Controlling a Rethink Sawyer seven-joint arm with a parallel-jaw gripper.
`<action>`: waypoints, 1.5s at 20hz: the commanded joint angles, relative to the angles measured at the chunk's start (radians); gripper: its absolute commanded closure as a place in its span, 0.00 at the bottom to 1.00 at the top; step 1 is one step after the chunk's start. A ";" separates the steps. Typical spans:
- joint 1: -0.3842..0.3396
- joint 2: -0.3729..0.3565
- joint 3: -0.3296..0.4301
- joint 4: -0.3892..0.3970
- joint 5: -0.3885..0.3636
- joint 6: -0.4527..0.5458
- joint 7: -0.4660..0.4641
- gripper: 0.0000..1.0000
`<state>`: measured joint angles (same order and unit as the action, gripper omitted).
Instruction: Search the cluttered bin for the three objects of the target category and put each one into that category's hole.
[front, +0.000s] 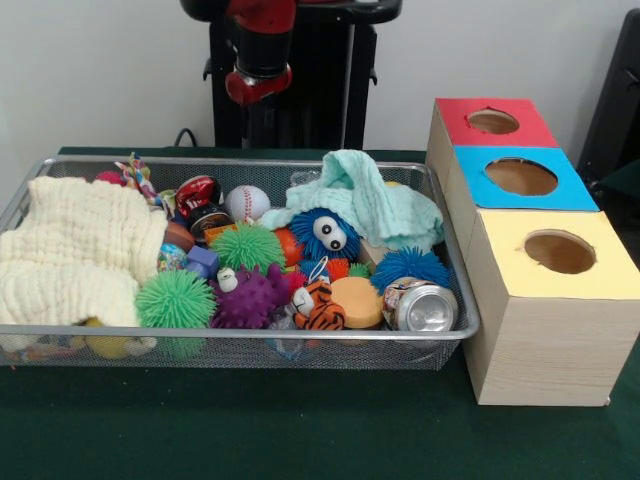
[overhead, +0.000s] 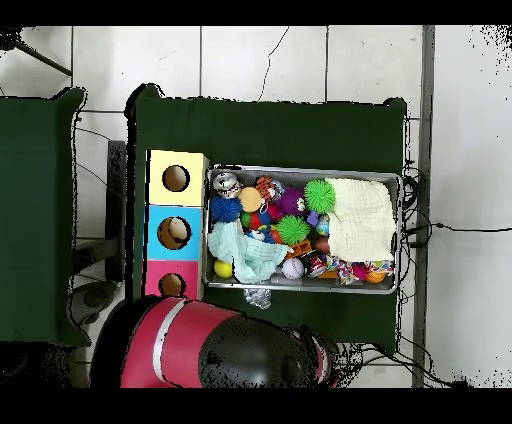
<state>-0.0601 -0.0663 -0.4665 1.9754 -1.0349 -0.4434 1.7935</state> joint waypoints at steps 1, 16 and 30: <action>-0.042 -0.037 0.148 0.053 0.082 -0.038 0.163 0.00; -0.031 0.056 0.068 0.079 0.158 -0.170 0.092 0.00; 0.103 -0.010 0.188 0.015 0.177 0.016 0.116 0.00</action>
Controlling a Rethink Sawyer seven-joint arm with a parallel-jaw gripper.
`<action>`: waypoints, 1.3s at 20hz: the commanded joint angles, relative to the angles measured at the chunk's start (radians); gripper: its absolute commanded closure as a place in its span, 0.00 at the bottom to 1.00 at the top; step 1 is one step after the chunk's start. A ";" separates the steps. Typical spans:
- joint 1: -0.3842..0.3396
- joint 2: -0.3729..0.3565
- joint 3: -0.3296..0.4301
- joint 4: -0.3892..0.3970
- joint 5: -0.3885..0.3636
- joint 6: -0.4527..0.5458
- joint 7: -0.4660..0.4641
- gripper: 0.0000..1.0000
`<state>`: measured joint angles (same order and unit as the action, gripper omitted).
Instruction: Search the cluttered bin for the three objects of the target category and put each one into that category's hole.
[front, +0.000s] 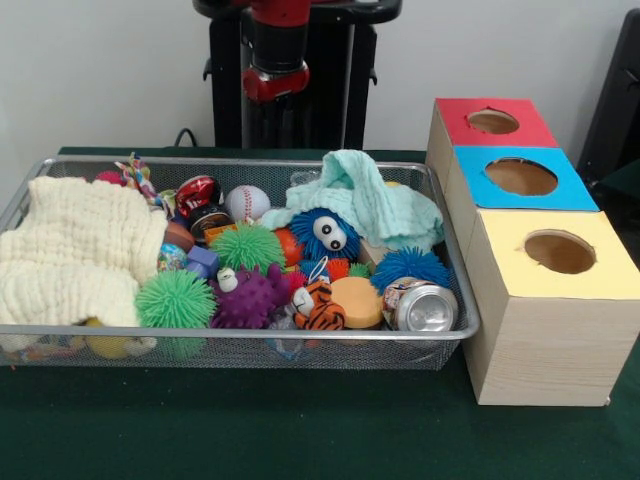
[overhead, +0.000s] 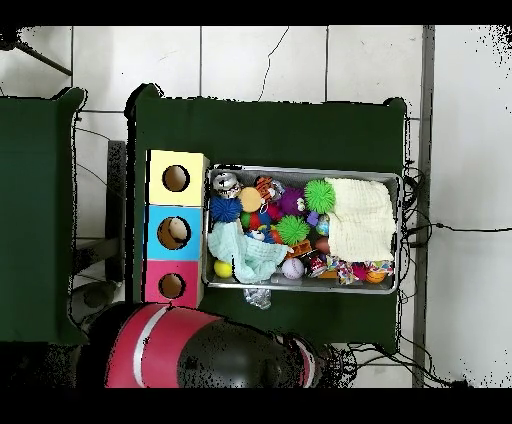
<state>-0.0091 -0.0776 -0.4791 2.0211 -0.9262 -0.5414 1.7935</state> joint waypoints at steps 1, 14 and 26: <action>0.055 -0.005 0.207 -0.032 0.071 0.124 0.122 0.00; 0.081 -0.046 0.248 -0.025 0.135 0.204 0.161 0.00; -0.180 -0.079 0.452 -0.083 0.014 0.456 0.046 0.00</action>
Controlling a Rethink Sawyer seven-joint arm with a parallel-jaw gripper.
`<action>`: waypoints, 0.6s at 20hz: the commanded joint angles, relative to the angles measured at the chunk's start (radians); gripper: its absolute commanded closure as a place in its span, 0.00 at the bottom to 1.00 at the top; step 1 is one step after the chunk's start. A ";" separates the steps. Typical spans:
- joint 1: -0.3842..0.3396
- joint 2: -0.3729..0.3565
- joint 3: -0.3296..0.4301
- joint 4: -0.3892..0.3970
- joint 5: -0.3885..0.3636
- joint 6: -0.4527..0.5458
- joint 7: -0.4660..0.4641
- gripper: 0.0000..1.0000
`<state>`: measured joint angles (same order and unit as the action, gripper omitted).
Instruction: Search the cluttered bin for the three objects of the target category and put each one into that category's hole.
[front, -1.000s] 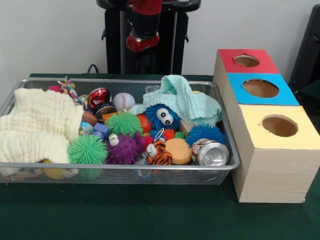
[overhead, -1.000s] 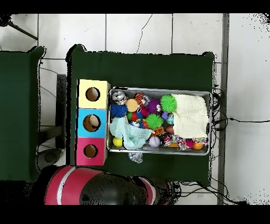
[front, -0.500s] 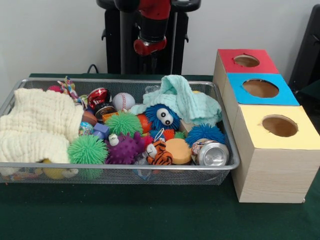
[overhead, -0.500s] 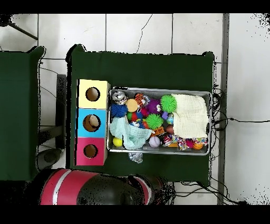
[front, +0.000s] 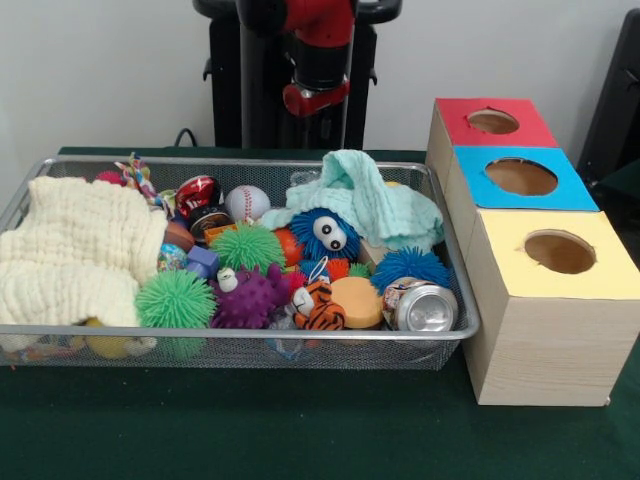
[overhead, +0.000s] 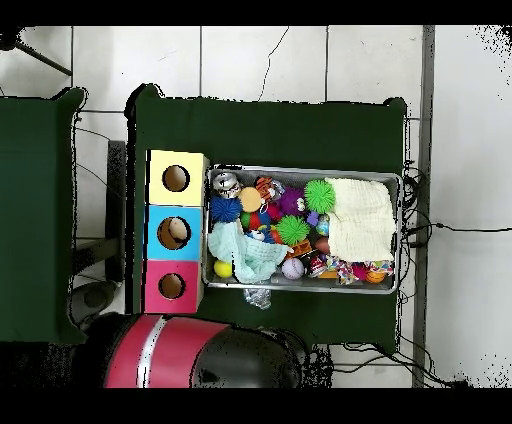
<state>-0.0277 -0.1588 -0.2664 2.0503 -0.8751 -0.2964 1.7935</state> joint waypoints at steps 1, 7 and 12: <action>-0.187 0.009 0.257 -0.135 -0.057 0.232 0.019 0.00; -0.275 0.031 0.310 -0.190 -0.146 0.259 -0.043 0.00; -0.318 0.029 0.342 -0.194 -0.196 0.269 -0.038 0.00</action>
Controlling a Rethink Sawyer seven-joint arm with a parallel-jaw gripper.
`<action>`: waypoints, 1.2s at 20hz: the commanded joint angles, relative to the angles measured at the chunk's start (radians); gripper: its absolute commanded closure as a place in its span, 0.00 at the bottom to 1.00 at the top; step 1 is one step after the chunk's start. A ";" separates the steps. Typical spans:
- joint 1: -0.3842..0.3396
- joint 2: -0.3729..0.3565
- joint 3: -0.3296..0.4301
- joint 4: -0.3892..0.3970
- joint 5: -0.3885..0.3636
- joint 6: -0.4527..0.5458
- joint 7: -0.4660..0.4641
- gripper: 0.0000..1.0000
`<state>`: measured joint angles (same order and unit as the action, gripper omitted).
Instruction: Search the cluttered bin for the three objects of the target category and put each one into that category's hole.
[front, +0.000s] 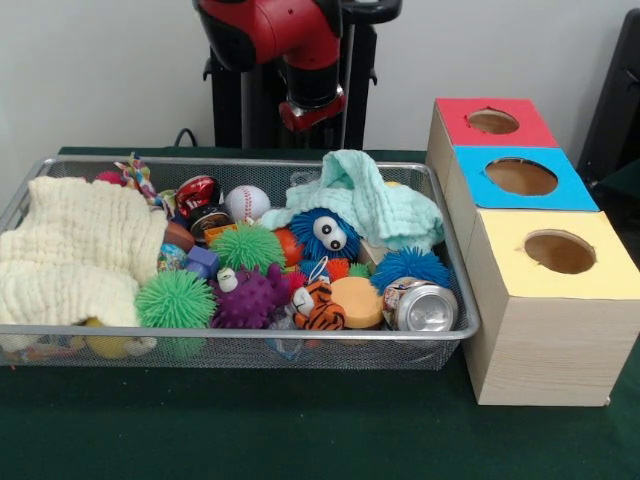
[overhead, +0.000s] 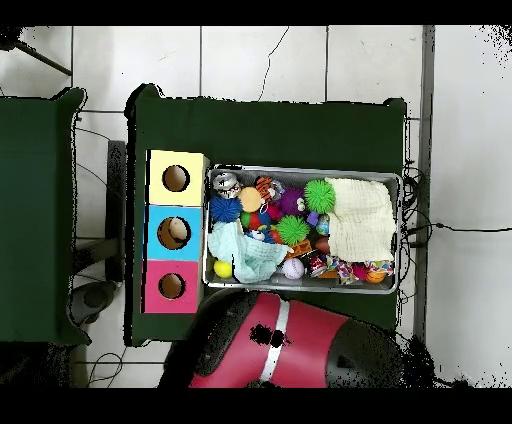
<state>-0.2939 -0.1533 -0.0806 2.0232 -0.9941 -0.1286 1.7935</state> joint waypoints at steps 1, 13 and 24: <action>-0.045 0.025 0.150 -0.171 -0.083 0.091 -0.028 0.00; -0.027 -0.032 0.156 -0.109 -0.025 0.136 0.036 0.00; 0.052 -0.027 0.218 -0.101 0.278 0.125 0.202 0.00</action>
<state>-0.2825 -0.1788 0.0159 2.0203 -0.8511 0.0074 1.7935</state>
